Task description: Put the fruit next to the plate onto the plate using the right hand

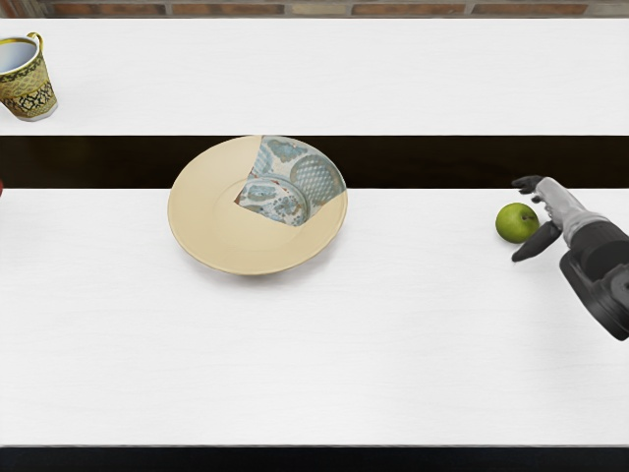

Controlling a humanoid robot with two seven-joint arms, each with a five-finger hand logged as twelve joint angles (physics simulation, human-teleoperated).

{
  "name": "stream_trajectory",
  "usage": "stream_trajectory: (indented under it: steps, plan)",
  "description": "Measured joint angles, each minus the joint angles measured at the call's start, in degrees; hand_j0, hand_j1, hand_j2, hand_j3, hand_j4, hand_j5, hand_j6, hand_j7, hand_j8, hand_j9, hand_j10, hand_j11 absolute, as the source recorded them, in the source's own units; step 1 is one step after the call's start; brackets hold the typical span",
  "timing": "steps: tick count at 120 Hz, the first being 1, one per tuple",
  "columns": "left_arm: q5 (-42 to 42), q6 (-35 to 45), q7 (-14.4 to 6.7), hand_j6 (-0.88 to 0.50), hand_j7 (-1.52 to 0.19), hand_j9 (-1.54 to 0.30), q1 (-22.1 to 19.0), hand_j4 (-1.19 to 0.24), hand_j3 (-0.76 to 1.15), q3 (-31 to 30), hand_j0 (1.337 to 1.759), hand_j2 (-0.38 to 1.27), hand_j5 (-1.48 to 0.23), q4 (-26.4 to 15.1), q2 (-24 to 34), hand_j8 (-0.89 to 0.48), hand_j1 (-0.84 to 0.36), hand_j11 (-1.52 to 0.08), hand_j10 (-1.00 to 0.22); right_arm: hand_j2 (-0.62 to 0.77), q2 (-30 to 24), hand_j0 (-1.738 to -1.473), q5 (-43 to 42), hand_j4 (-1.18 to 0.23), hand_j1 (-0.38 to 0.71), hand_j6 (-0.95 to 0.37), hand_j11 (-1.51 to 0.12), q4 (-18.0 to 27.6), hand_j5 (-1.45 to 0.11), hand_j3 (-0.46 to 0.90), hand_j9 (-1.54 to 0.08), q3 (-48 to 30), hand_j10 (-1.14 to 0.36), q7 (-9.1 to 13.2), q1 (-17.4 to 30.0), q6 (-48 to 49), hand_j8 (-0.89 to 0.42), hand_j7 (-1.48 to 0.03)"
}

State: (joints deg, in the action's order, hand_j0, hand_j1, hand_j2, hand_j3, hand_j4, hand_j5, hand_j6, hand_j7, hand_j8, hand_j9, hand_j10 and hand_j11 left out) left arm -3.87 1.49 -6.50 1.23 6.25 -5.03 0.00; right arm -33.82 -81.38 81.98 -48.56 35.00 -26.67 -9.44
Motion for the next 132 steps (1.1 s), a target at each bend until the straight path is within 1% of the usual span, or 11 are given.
stream_trajectory:
  steps: [39,56,63,71,79,82,93,105,122,132]
  plan:
    - [0.0,0.0,0.0,-0.01,-0.01,-0.01,0.0,-0.01,0.00,0.0,1.658,0.00,-0.01,0.0,0.0,-0.01,0.34,-0.01,-0.01,-0.07,0.3,-1.658,0.3,-0.38,0.10,-0.38,-0.49,-0.1,-0.49,0.00,-0.49,0.2,-0.38,0.0,-0.8,1.4,-0.38,-0.49]
    - [0.0,0.0,0.0,-0.01,-0.01,-0.01,0.0,-0.01,0.00,0.0,1.658,0.00,-0.01,0.0,0.0,-0.01,0.34,-0.01,-0.01,-0.08,0.5,-1.658,0.2,-0.43,0.15,-0.43,-0.55,-0.1,-0.53,0.00,-0.55,0.6,-0.43,0.0,-0.9,1.4,-0.33,-0.55]
    - [0.0,0.0,0.0,-0.01,-0.01,-0.01,0.0,-0.01,0.00,0.0,1.658,0.00,-0.01,0.0,0.0,-0.01,0.34,-0.01,-0.01,-0.08,0.5,-1.658,0.1,-0.45,0.16,-0.42,-0.56,-0.1,-0.54,0.00,-0.56,0.7,-0.43,0.0,-0.8,1.4,-0.32,-0.56]
    - [0.0,0.0,0.0,-0.01,-0.01,-0.01,0.0,-0.01,0.00,0.0,1.658,0.00,-0.01,0.0,0.0,-0.01,0.34,-0.01,-0.01,-0.08,0.5,-1.657,0.1,-0.48,0.18,-0.42,-0.57,-0.1,-0.55,0.00,-0.57,0.7,-0.43,0.0,-0.8,1.3,-0.33,-0.58]
    - [0.0,0.0,0.0,-0.01,-0.01,-0.01,0.0,-0.01,0.00,0.0,1.658,0.00,-0.01,0.0,0.0,-0.01,0.34,-0.01,-0.01,-0.08,0.5,-1.657,0.0,-0.51,0.20,-0.44,-0.60,-0.1,-0.57,0.00,-0.59,1.0,-0.45,0.0,-0.8,1.4,-0.35,-0.61]
    - [0.0,0.0,0.0,-0.01,-0.01,-0.01,0.0,-0.01,0.00,0.0,1.658,0.00,-0.01,0.0,0.0,-0.01,0.34,-0.01,-0.01,-0.09,0.5,-1.656,0.1,-0.52,0.21,-0.42,-0.61,0.0,-0.58,0.00,-0.61,1.1,-0.45,0.0,-0.8,1.4,-0.34,-0.62]
    - [0.0,0.0,0.0,-0.01,-0.01,-0.01,0.0,-0.01,0.00,0.0,1.658,0.00,-0.01,0.0,0.0,-0.01,0.34,-0.01,-0.01,-0.13,0.6,-1.652,-0.1,-0.58,0.21,-0.38,-0.66,0.0,-0.60,0.00,-0.65,1.3,-0.40,0.1,-0.9,1.6,-0.30,-0.67]
    - [0.0,0.0,0.0,-0.01,-0.01,-0.01,0.0,-0.01,0.00,0.0,1.658,0.00,-0.01,0.0,0.0,-0.01,0.34,-0.01,-0.01,-0.08,0.6,-1.651,0.3,-0.64,0.23,-0.36,-0.69,0.3,-0.60,0.00,-0.66,1.4,-0.39,0.1,-1.0,1.8,-0.30,-0.71]
    - [0.0,0.0,0.0,-0.01,-0.01,-0.01,0.0,-0.01,0.00,0.0,1.658,0.00,-0.01,0.0,0.0,-0.01,0.34,-0.01,-0.01,0.04,0.5,-1.651,1.2,-0.64,0.22,-0.40,-0.76,1.0,-0.71,0.00,-0.74,0.9,-0.43,0.1,-1.2,3.5,-0.33,-0.77]
    - [0.0,0.0,0.0,-0.01,-0.01,-0.01,0.0,-0.01,0.00,0.0,1.658,0.00,-0.01,0.0,0.0,-0.01,0.34,-0.01,-0.01,0.04,0.5,-1.650,1.8,-0.63,0.20,-0.42,-0.79,1.9,-0.76,0.00,-0.78,0.6,-0.44,0.1,-1.7,4.2,-0.33,-0.79]
